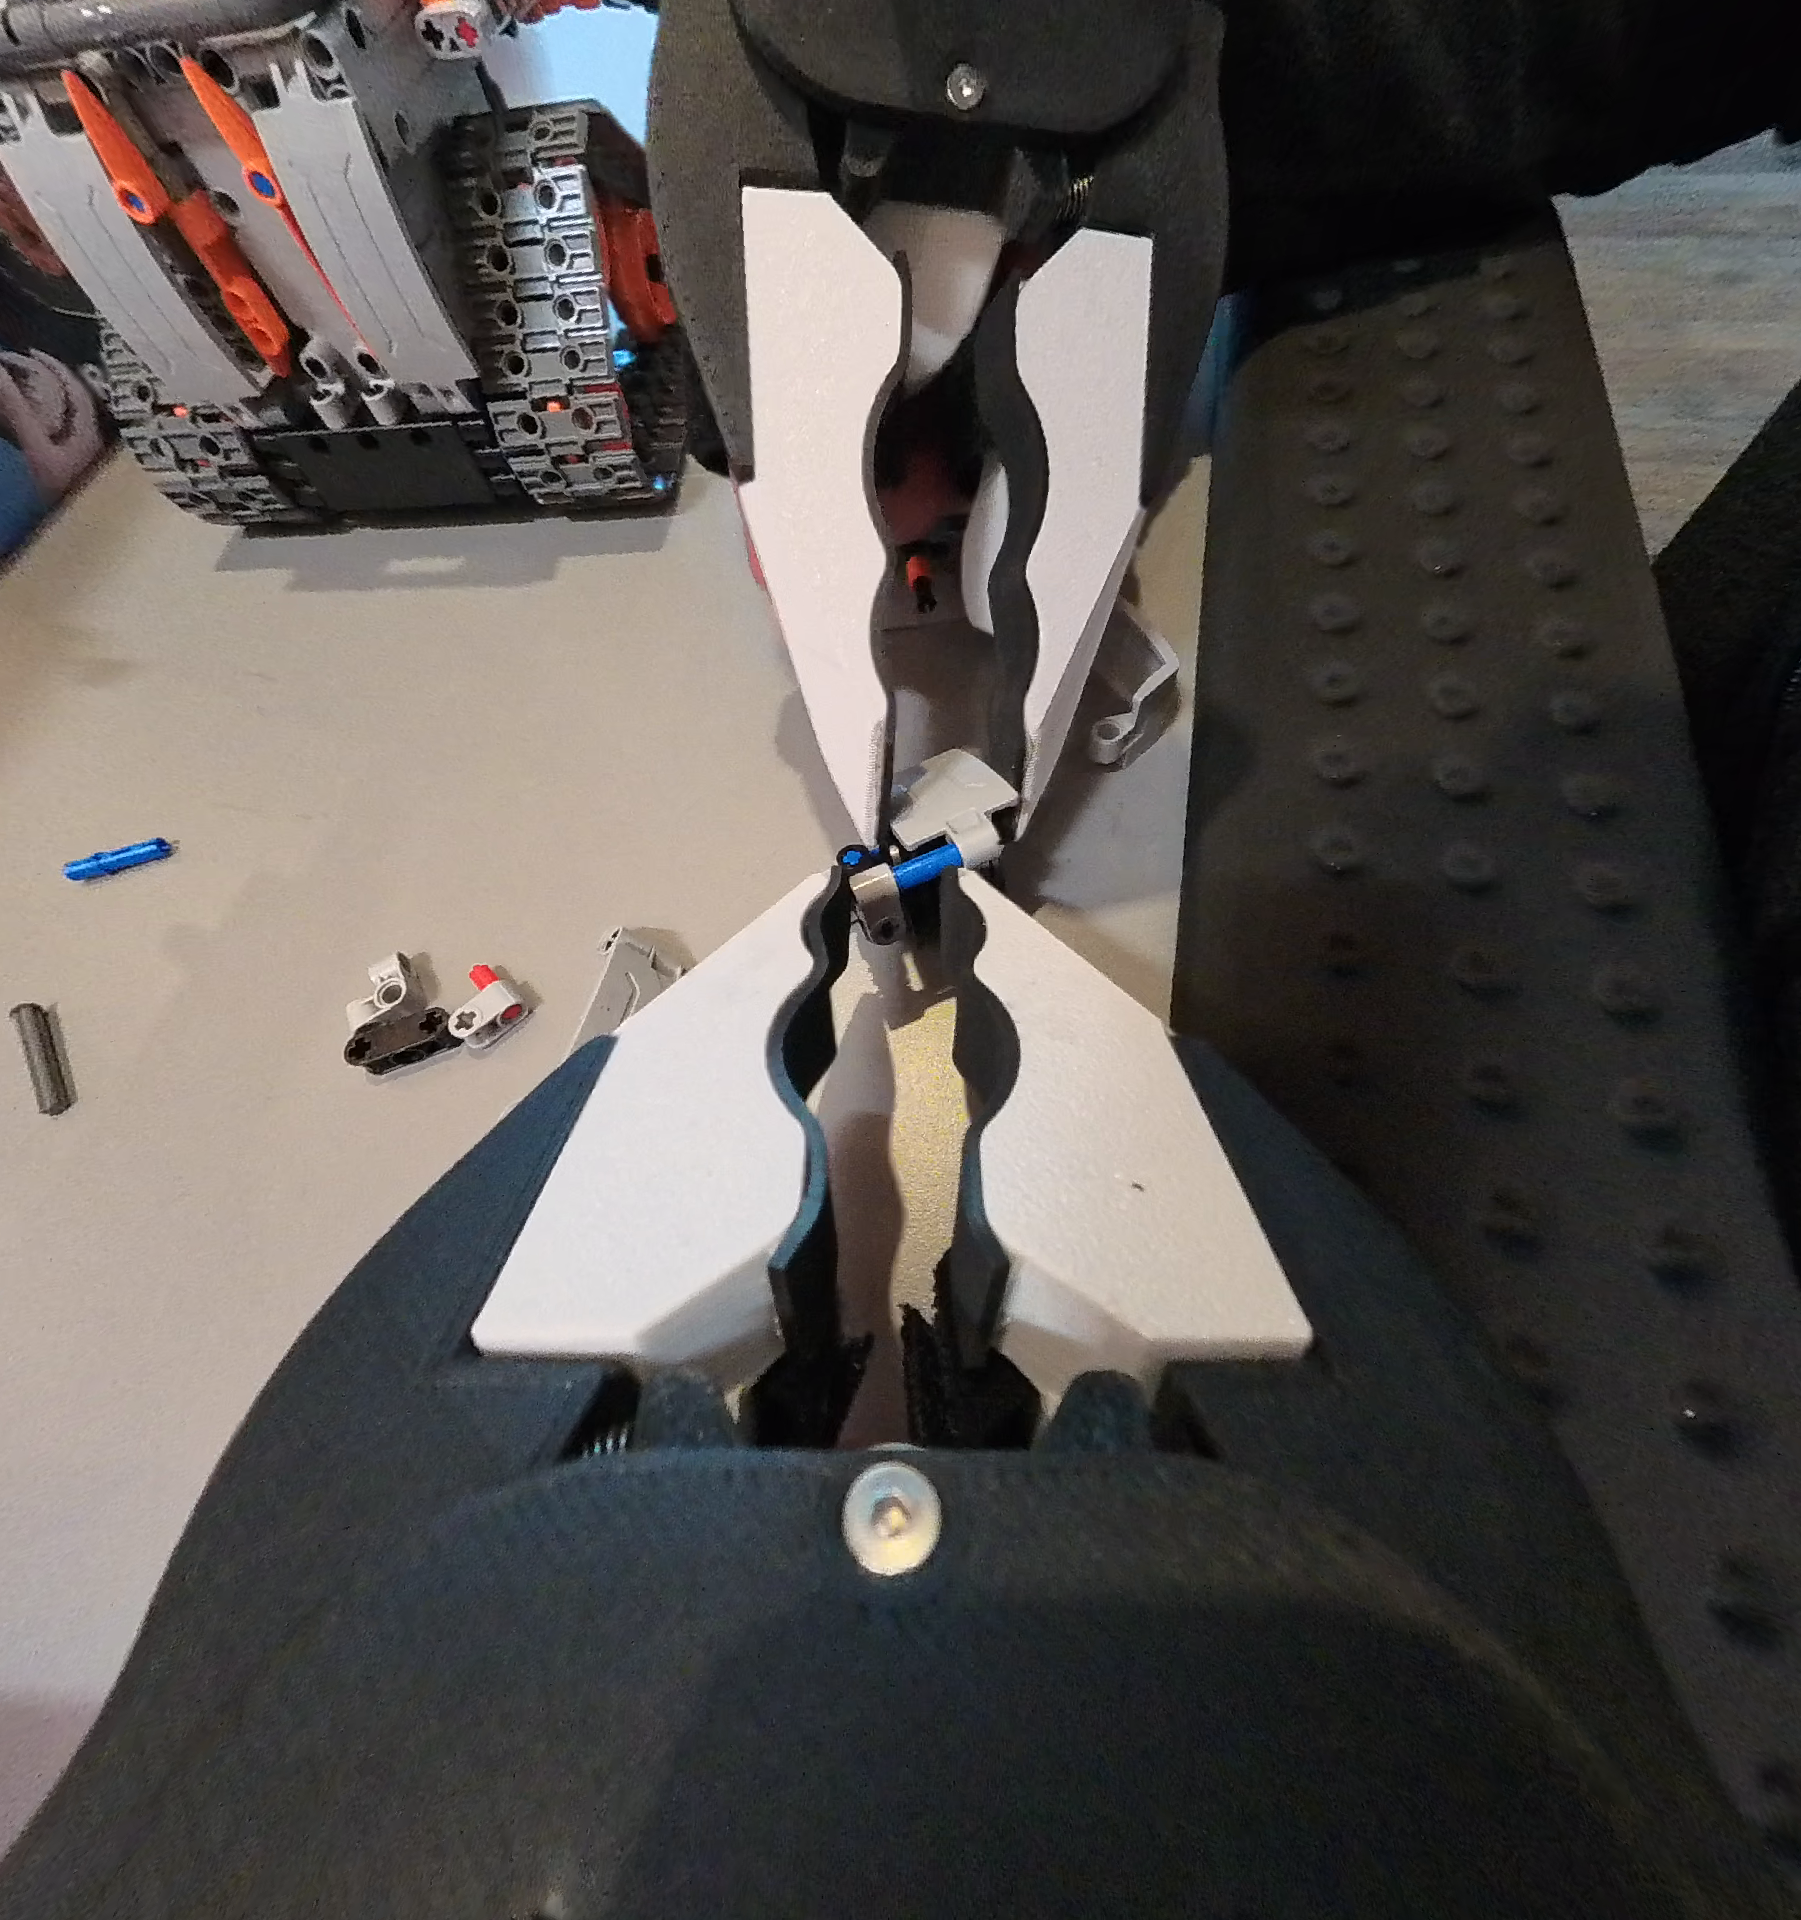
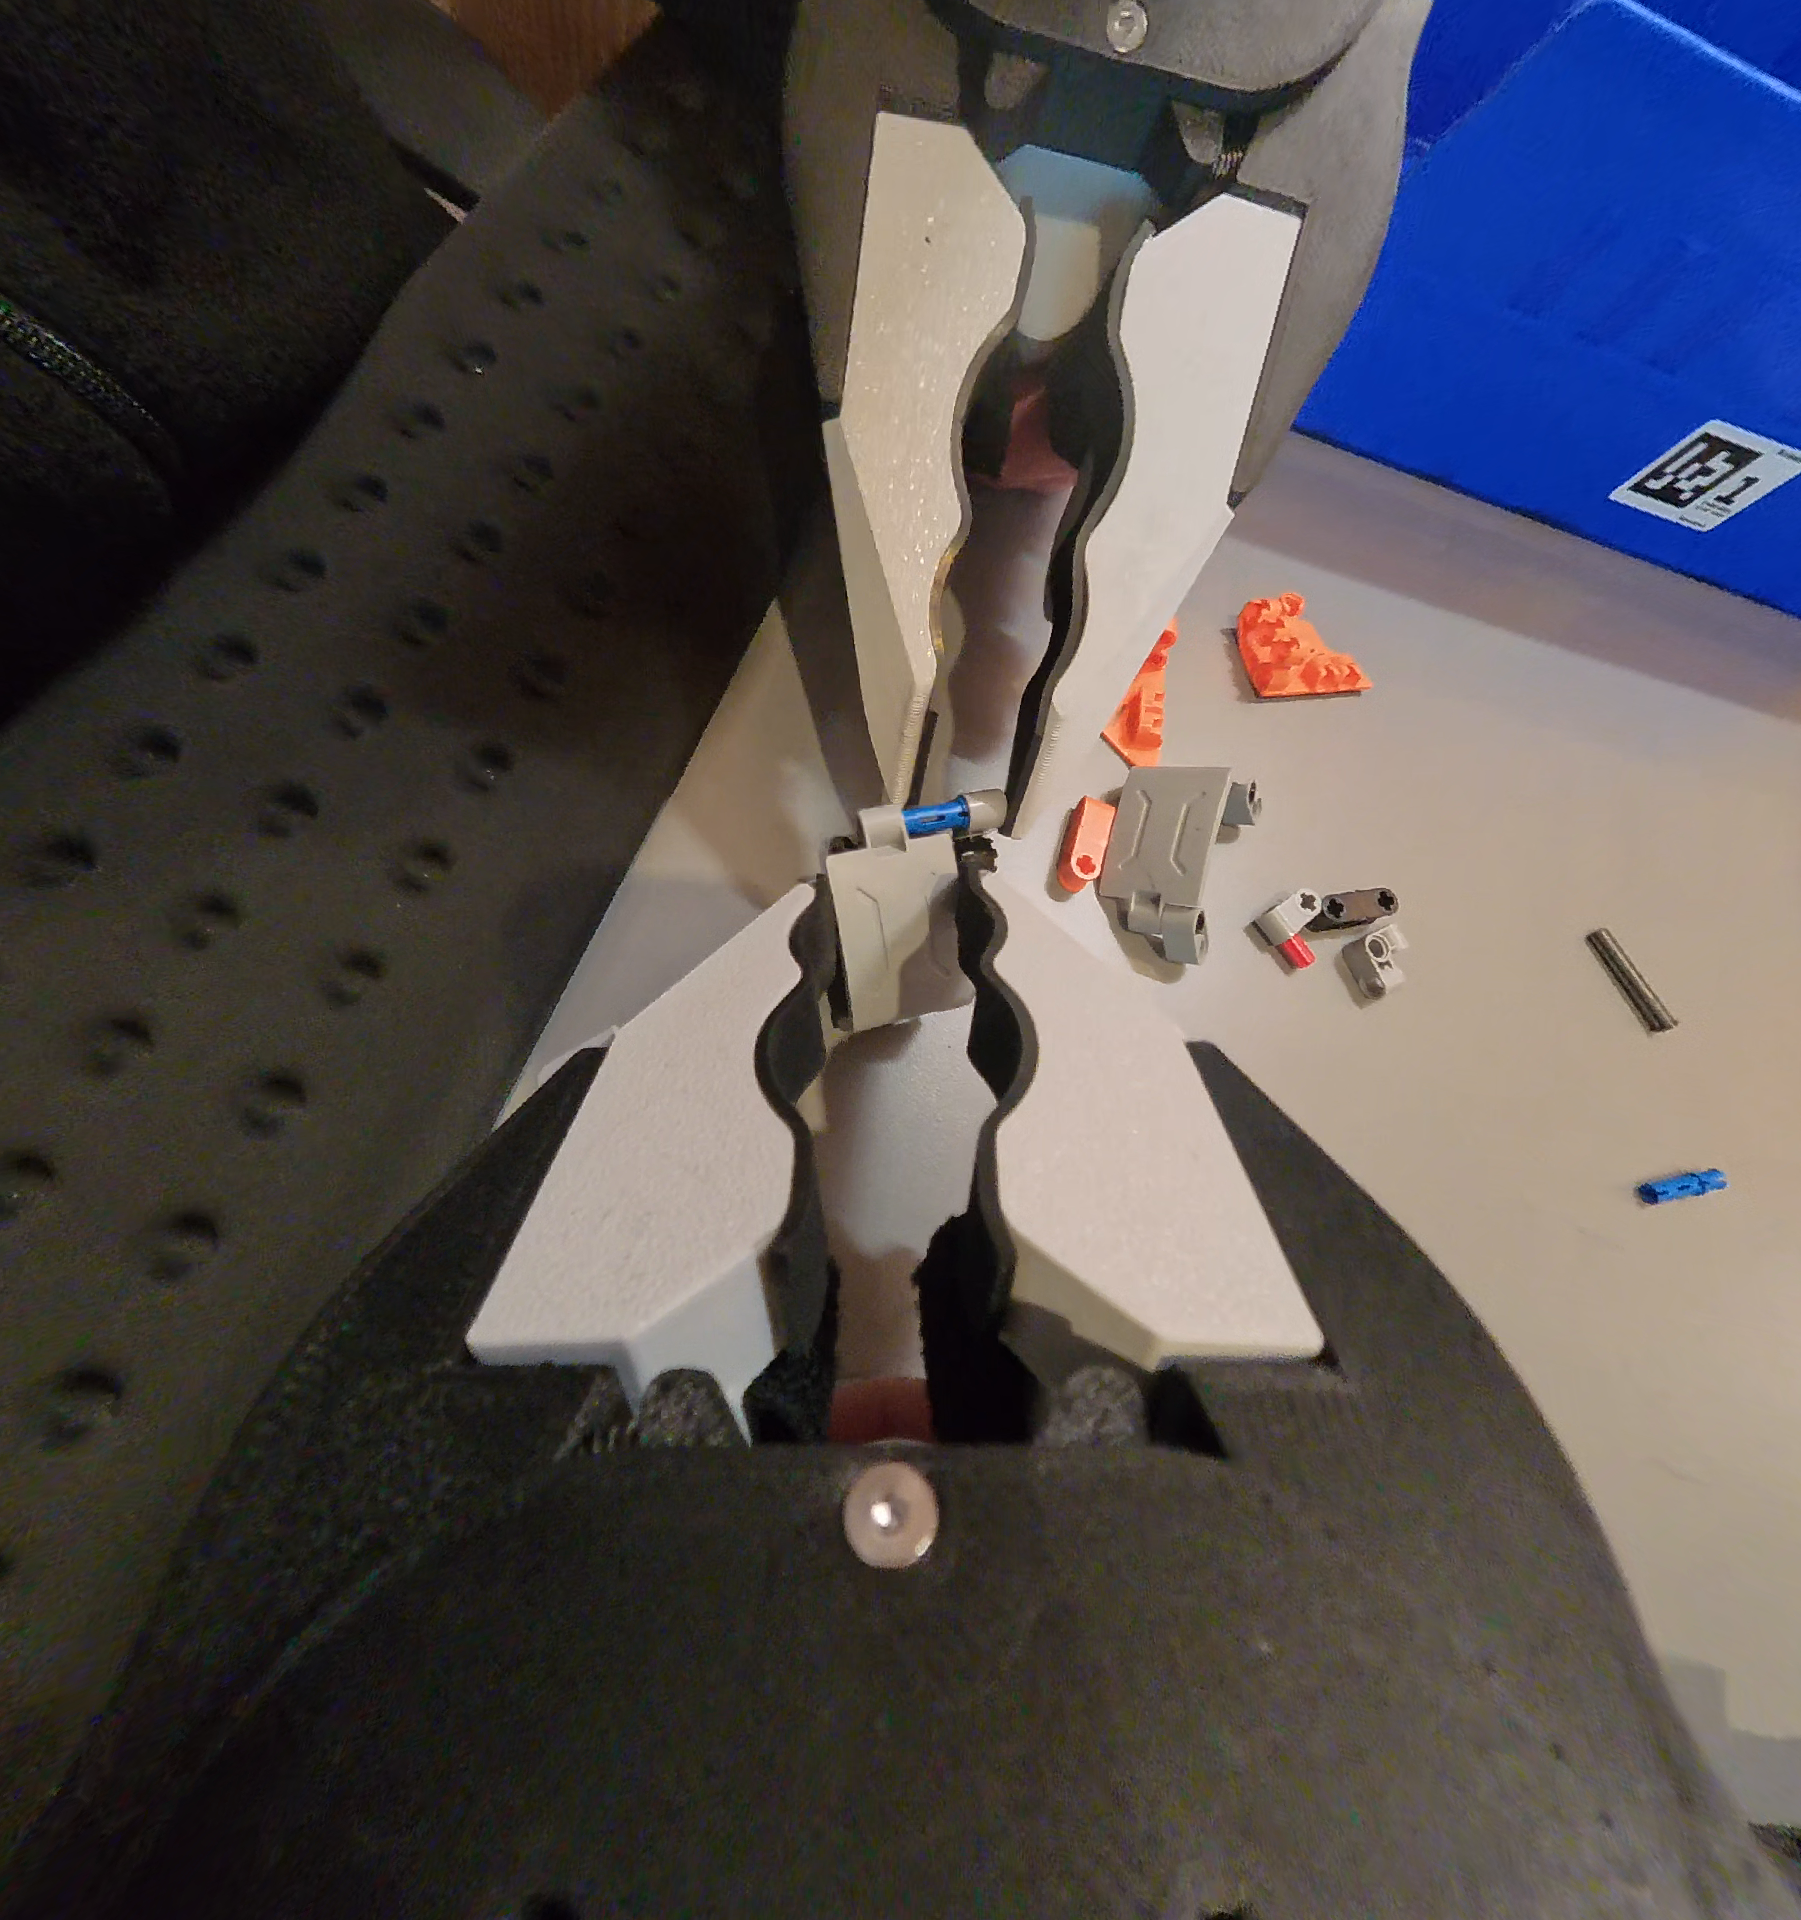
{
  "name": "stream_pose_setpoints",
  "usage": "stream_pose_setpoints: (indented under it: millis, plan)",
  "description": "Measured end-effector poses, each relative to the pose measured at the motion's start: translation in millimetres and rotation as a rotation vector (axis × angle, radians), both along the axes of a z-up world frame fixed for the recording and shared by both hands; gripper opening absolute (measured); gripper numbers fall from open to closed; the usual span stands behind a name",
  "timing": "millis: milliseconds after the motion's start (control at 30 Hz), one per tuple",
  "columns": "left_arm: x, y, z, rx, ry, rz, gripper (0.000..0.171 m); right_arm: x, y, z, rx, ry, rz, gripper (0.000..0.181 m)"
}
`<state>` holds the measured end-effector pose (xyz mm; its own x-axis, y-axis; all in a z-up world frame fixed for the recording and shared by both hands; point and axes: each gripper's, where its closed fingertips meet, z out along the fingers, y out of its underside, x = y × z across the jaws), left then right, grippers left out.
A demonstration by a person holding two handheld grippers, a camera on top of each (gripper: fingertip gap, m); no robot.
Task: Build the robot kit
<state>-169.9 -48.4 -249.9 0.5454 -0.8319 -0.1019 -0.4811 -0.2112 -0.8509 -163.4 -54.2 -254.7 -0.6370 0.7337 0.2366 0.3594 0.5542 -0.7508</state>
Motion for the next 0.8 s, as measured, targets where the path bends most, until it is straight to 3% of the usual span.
stream_pose_setpoints:
  millis: [367, 500, 600, 800]
  plan:
    - [-3.0, -0.8, -1.7, 0.035, 0.042, 0.064, 0.014, -2.4, 0.1, 0.0, 0.012, 0.005, -0.025, 0.021]
    - [2.6, -2.7, 2.7, 0.045, 0.026, 0.071, 0.029, -2.8, 2.7, -0.1, 0.025, 0.008, -0.03, 0.021]
    - [5.9, 0.8, -0.2, 0.08, 0.068, 0.078, 0.03, -2.9, 3.9, 0.8, 0.047, 0.014, -0.037, 0.021]
    - [2.7, 19.2, 20.8, 0.238, 0.09, 0.15, 0.033, -10.2, 19.9, 22.1, 0.174, 0.101, -0.119, 0.021]
